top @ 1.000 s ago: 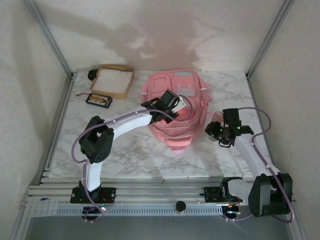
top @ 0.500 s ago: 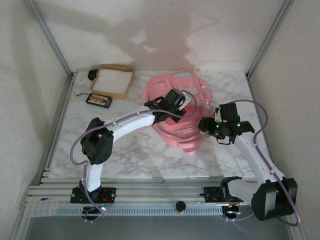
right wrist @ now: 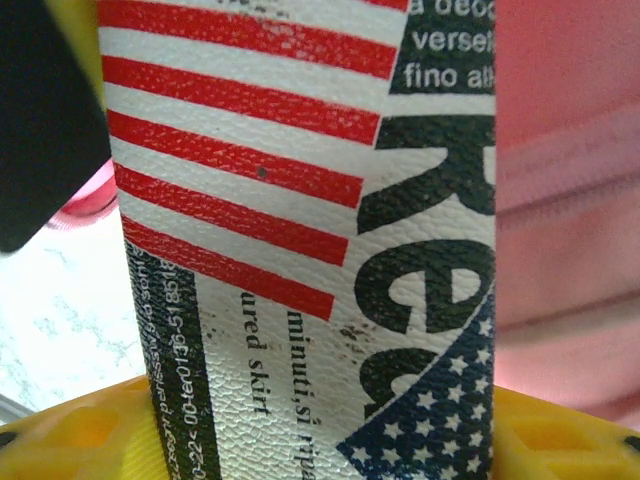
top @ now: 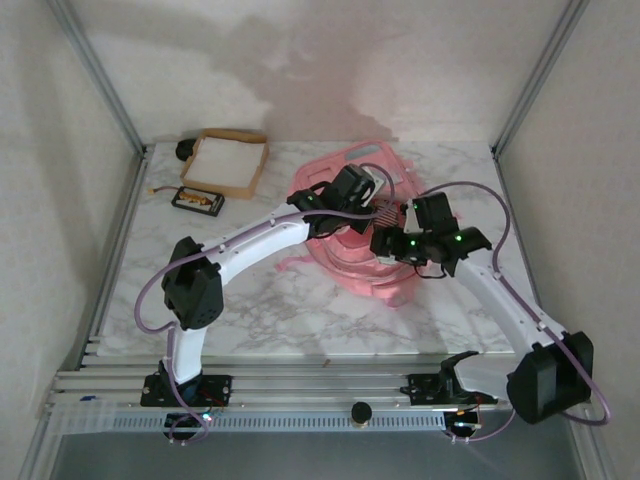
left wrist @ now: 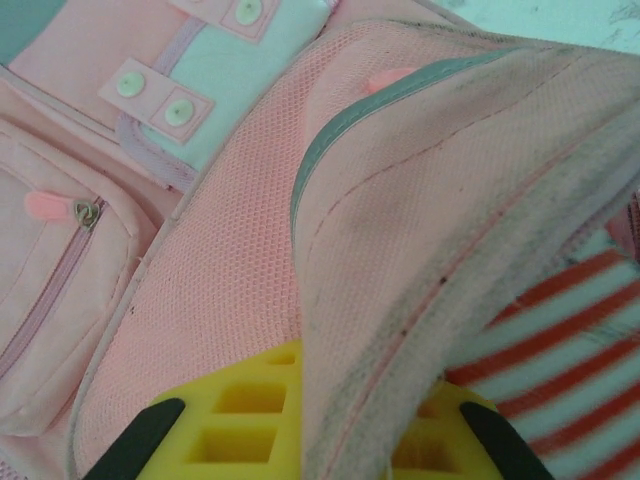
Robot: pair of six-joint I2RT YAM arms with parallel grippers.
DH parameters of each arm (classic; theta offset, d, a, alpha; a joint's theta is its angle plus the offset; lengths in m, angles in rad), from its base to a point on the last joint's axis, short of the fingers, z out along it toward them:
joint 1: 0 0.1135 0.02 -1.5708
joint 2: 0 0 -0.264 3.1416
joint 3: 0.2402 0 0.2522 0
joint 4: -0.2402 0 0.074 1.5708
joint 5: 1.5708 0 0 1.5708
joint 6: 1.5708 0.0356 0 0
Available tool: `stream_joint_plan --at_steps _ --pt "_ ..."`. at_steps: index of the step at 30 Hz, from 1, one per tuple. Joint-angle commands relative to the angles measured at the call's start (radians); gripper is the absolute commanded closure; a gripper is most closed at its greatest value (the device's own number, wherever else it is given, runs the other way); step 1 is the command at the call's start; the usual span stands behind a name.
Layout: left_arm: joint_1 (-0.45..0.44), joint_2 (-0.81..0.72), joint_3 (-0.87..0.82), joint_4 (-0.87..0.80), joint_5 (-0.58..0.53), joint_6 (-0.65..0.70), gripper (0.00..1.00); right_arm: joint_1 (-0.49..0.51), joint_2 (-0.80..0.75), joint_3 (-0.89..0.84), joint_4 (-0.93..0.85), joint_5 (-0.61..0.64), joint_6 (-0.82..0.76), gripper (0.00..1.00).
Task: Pack the student bag
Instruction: Place the glasses case in the student bag.
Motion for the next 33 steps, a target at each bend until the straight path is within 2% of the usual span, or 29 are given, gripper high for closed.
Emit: stream_joint_plan --at_steps 1,3,4,8,10,13,16,18,20,22,24,28,33 --pt "-0.022 -0.037 0.060 0.104 0.031 -0.077 1.00 0.015 0.051 0.055 0.142 -0.018 0.001 0.49" --pt "-0.018 -0.047 0.042 0.130 0.047 -0.097 1.00 0.014 0.102 0.064 0.166 0.021 0.017 0.49" --pt "-0.017 -0.046 0.041 0.133 0.061 -0.107 1.00 0.014 0.127 0.071 0.183 0.011 0.014 0.46" --pt "-0.012 -0.037 0.053 0.127 0.051 -0.159 1.00 0.009 0.186 0.091 0.164 0.097 0.059 0.19" --pt "-0.008 -0.027 0.066 0.125 0.036 -0.186 1.00 0.007 0.186 0.076 0.192 0.054 0.066 0.10" --pt "-0.004 -0.017 0.079 0.129 0.032 -0.208 1.00 0.007 0.134 0.035 0.224 0.004 0.083 0.06" --pt "0.004 -0.006 0.087 0.135 0.064 -0.222 1.00 -0.026 0.086 -0.030 0.225 -0.067 0.087 0.12" --pt "0.005 0.003 0.096 0.135 0.084 -0.231 1.00 -0.056 0.070 -0.093 0.271 -0.165 0.123 0.28" --pt "0.005 0.010 0.105 0.131 0.101 -0.240 1.00 -0.058 0.065 -0.128 0.302 -0.186 0.162 0.31" --pt "0.005 0.016 0.109 0.133 0.114 -0.250 1.00 -0.060 0.073 -0.159 0.392 -0.236 0.204 0.40" --pt "0.005 0.022 0.120 0.124 0.122 -0.259 1.00 -0.063 0.102 -0.162 0.471 -0.274 0.245 0.40" --pt "0.005 0.020 0.118 0.120 0.131 -0.274 1.00 -0.075 0.183 -0.130 0.521 -0.215 0.280 0.47" --pt "0.005 0.017 0.116 0.115 0.131 -0.289 1.00 -0.081 0.234 -0.133 0.593 -0.140 0.344 0.49"
